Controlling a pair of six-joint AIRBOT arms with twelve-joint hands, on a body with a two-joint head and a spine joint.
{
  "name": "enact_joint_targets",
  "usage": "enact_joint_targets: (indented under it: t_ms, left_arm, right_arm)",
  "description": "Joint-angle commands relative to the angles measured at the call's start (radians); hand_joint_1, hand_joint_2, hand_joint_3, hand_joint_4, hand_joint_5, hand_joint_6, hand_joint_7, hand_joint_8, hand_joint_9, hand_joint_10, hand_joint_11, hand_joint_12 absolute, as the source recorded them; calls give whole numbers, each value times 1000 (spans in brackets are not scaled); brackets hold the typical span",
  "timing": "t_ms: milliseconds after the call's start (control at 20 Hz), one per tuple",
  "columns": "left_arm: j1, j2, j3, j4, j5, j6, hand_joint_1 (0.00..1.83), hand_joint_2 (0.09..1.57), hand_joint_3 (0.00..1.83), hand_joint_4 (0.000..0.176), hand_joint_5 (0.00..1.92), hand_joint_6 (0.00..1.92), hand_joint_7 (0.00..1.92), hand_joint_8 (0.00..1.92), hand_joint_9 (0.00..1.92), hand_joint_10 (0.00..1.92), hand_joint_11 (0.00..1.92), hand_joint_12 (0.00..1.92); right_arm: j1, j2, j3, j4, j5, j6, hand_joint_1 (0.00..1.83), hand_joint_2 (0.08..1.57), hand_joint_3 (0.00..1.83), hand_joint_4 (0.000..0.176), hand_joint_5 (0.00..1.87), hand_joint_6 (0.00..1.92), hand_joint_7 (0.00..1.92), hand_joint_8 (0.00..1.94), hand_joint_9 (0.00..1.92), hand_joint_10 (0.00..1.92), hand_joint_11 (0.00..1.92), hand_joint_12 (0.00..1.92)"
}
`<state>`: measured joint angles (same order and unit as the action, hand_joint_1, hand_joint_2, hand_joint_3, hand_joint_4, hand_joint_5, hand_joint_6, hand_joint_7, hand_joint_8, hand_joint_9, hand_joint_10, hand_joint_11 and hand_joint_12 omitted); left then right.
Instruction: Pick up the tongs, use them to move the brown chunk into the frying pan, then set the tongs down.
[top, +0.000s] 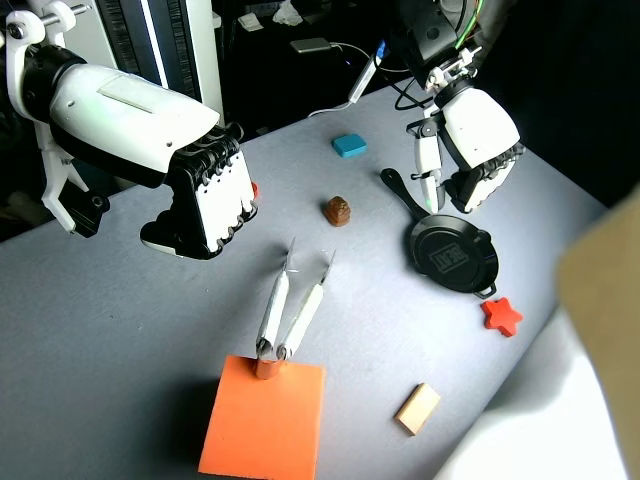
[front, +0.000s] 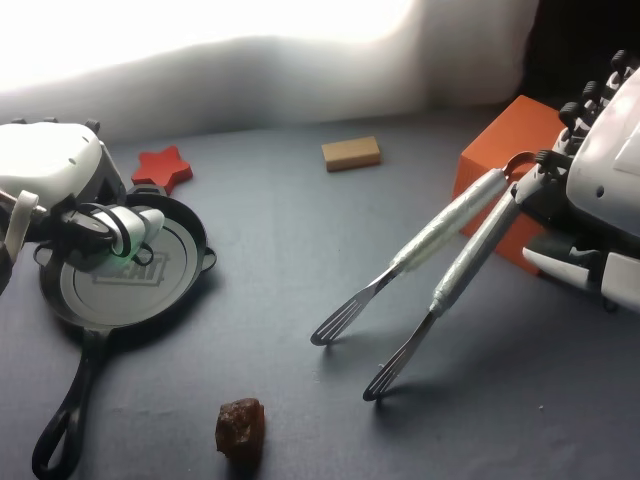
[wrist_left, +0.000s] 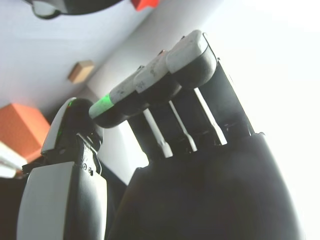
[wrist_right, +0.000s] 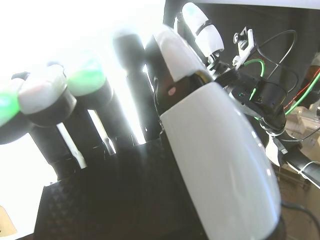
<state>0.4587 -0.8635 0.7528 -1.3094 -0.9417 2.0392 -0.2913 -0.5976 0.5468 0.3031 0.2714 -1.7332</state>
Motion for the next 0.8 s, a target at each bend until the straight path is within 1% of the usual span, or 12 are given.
enact_joint_targets:
  t_ms: [0,50,150,200,250,350,400,500,600,650,700,750]
  left_arm:
    - [-2,10,0,67,-71,3,0,999,212,0,10,91,34,70,33,131,0,475]
    - [-1,10,0,66,-72,3,0,1076,50,0,48,18,70,7,73,36,0,415]
    - [0,10,2,66,-83,2,0,1113,12,0,69,5,73,6,88,10,0,400]
    - [0,10,5,67,-83,2,0,1112,8,0,88,9,82,6,99,10,0,439]
    - [-1,11,8,70,-82,0,0,1117,6,0,95,8,92,5,114,12,0,493]
    - [2,11,16,71,-81,-3,0,1124,4,0,86,1,99,3,98,2,0,444]
    - [6,11,19,71,-77,-11,0,1119,1,0,77,1,101,2,92,1,0,412]
    - [17,12,26,71,-68,-27,0,1104,0,0,95,7,101,6,75,6,0,314]
    - [26,13,30,71,-66,-42,0,1098,0,0,10,2,22,4,3,0,0,94]
    - [33,14,32,71,-62,-52,0,1100,0,0,3,1,16,2,0,0,0,37]
    - [35,14,33,73,-58,-58,0,1098,0,0,0,0,6,2,0,0,0,7]
    - [38,14,34,79,-48,-62,0,1095,0,0,2,1,7,3,0,0,0,1]
  right_arm:
    - [5,5,-7,-8,106,-9,167,1076,157,0,125,90,204,72,159,159,0,640]
    - [5,5,-7,7,106,-9,168,1144,23,0,170,23,250,8,219,50,0,665]
    - [6,5,-8,17,105,-9,205,1180,6,0,190,3,249,1,228,5,0,596]
    - [6,5,-8,17,102,-9,132,1195,7,0,148,0,206,0,182,1,0,500]
    - [5,5,-8,17,101,-16,174,1179,0,0,167,7,222,5,215,11,0,646]
    - [7,2,-7,63,95,-59,189,1170,0,0,185,7,256,9,254,16,0,731]
    - [10,-4,-7,103,92,-101,183,1169,0,0,196,10,271,12,258,15,0,739]
    - [21,-27,-5,210,82,-260,194,1152,0,0,177,6,240,6,230,1,0,684]
    - [48,-54,6,292,47,-350,190,1100,0,0,89,0,120,0,102,0,0,394]
    - [73,-79,25,351,6,-393,235,1060,0,0,76,0,99,0,80,0,0,351]
    - [83,-92,35,414,-5,-437,339,1021,0,0,38,0,50,0,38,0,0,266]
    - [97,-119,53,517,-11,-542,554,1022,0,0,7,0,9,0,7,0,0,133]
